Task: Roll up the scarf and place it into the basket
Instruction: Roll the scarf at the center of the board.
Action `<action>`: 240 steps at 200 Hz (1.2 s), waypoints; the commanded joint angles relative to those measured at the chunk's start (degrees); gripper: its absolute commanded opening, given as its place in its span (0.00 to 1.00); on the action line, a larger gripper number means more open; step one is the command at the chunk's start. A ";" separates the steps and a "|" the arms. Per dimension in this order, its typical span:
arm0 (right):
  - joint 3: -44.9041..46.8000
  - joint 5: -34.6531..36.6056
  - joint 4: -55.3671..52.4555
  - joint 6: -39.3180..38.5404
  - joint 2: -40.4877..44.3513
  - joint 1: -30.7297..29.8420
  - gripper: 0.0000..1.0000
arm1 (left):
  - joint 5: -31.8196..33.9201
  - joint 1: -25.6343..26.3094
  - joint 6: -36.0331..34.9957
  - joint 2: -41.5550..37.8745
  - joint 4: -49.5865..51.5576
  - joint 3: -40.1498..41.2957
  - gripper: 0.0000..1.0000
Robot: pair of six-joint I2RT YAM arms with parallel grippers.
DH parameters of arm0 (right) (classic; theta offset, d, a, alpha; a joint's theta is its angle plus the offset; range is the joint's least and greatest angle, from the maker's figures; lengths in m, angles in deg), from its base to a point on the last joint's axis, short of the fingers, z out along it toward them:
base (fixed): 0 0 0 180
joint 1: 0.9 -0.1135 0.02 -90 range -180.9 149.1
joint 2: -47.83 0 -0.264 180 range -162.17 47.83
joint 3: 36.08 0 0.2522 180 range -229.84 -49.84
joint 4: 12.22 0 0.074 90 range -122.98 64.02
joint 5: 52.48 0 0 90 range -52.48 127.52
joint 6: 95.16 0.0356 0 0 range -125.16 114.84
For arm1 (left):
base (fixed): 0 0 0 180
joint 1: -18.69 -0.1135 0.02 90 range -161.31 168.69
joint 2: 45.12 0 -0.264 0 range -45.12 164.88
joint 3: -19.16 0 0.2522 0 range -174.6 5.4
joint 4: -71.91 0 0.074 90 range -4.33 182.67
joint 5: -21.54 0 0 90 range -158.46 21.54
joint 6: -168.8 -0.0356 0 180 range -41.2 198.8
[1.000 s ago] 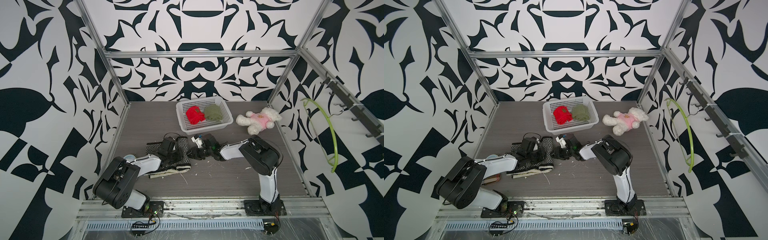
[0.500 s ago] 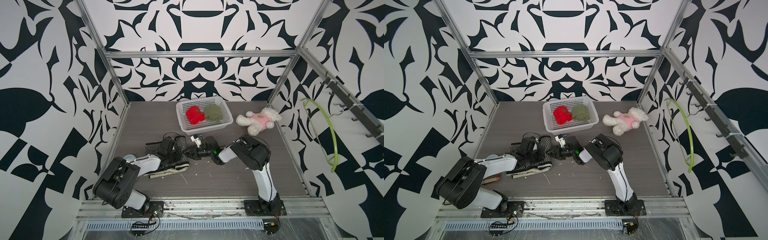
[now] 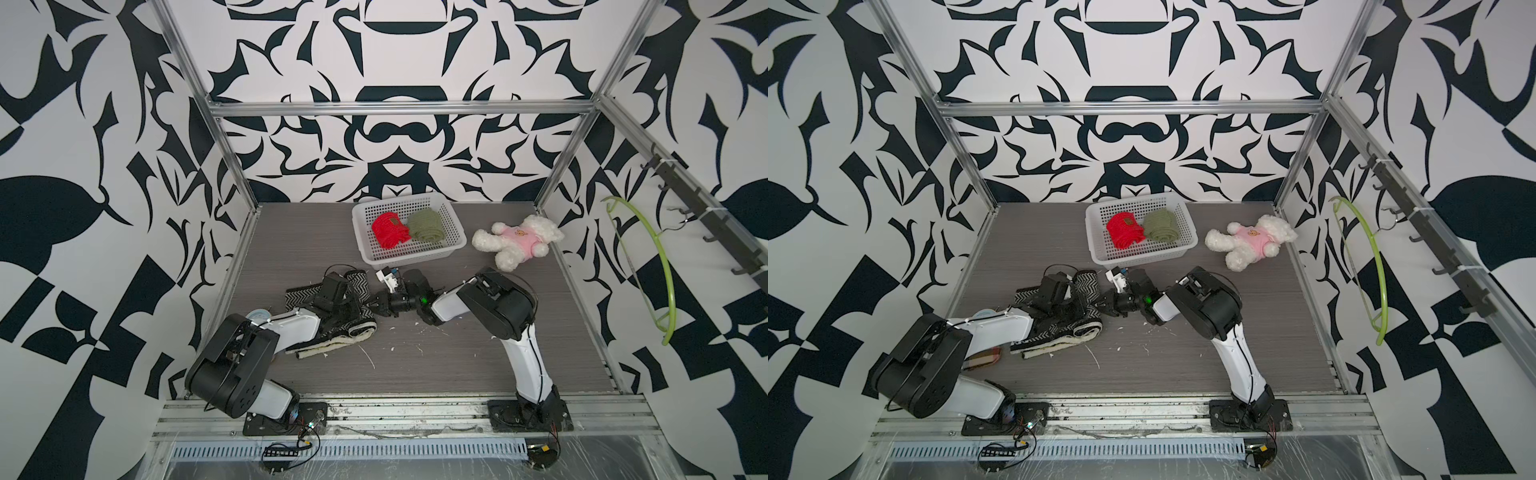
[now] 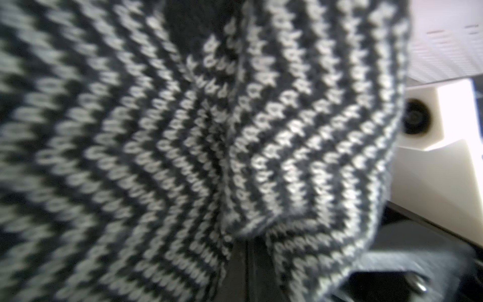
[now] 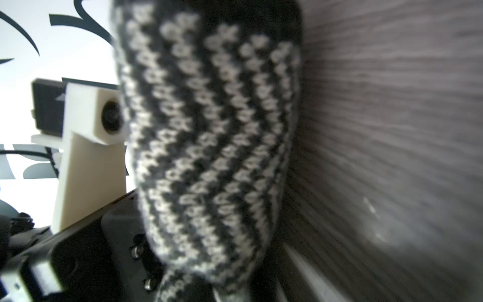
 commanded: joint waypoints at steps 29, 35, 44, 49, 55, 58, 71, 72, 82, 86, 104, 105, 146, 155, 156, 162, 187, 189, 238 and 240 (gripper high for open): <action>1.85 -1.91 -11.19 -6.61 0.65 -8.19 0.00 | -7.54 2.37 -1.61 1.49 3.91 0.72 0.00; 1.80 -0.76 -14.96 -8.25 1.64 -8.20 0.00 | -7.54 2.37 -1.83 0.54 4.71 0.45 0.00; 1.48 1.11 -21.26 -10.82 3.35 -8.18 0.00 | -7.36 2.38 -2.08 -1.21 6.15 0.16 0.00; 1.33 2.38 -24.62 -12.30 4.19 -8.22 0.00 | -7.21 2.31 -2.33 -2.27 7.26 -0.06 0.00; 0.81 4.17 -29.64 -14.11 5.25 -8.22 0.00 | -6.98 2.30 -2.56 -4.00 8.50 -0.26 0.00; 0.47 5.09 -32.48 -15.15 5.77 -8.25 0.00 | -6.77 2.37 -2.72 -4.79 9.19 -0.36 0.00; -0.70 9.58 -41.98 -18.60 7.88 -8.44 0.00 | -5.97 2.24 -3.23 -8.48 12.53 -0.86 0.00; -0.74 9.94 -42.53 -18.70 8.05 -8.48 0.00 | -5.95 2.22 -3.32 -8.75 12.85 -0.89 0.00; -1.33 13.31 -48.19 -20.68 9.62 -8.62 0.00 | -5.45 2.07 -3.72 -11.89 15.26 -1.29 0.00; -1.53 14.51 -50.14 -21.42 10.23 -8.69 0.00 | -5.37 1.98 -3.79 -13.76 16.20 -1.39 0.02; -3.52 20.05 -59.13 -24.57 12.30 -9.46 0.00 | -4.78 1.76 -4.07 -18.68 20.54 -2.47 0.12; -3.64 20.32 -59.50 -24.76 12.37 -9.57 0.00 | -4.69 1.76 -4.05 -18.90 20.73 -2.49 0.12; -6.85 26.87 -69.40 -27.49 15.77 -10.95 0.00 | -7.88 1.63 -4.22 -24.63 23.78 -4.47 0.32; -7.33 27.76 -70.66 -27.59 16.70 -11.08 0.00 | -10.10 1.67 -3.59 -24.13 22.82 -4.46 0.32; -7.35 27.87 -70.80 -27.59 16.81 -11.12 0.00 | -10.30 1.67 -3.50 -24.09 22.66 -4.40 0.32; -7.66 28.66 -71.62 -27.63 17.36 -11.23 0.00 | -11.49 1.67 -2.93 -23.68 21.45 -4.08 0.33; -8.63 32.13 -74.77 -27.59 19.75 -11.34 0.00 | -13.79 2.64 -1.09 -22.47 18.93 -3.09 0.33; -8.65 32.55 -74.91 -27.55 19.98 -11.34 0.00 | -13.81 2.77 -1.05 -22.46 18.90 -3.02 0.33; -10.66 37.00 -77.88 -27.18 22.95 -11.68 0.00 | -13.87 7.99 0.52 -21.36 16.96 -2.40 0.33; -10.76 37.31 -78.01 -27.05 23.02 -11.73 0.00 | -13.69 8.31 0.65 -21.22 16.78 -2.37 0.33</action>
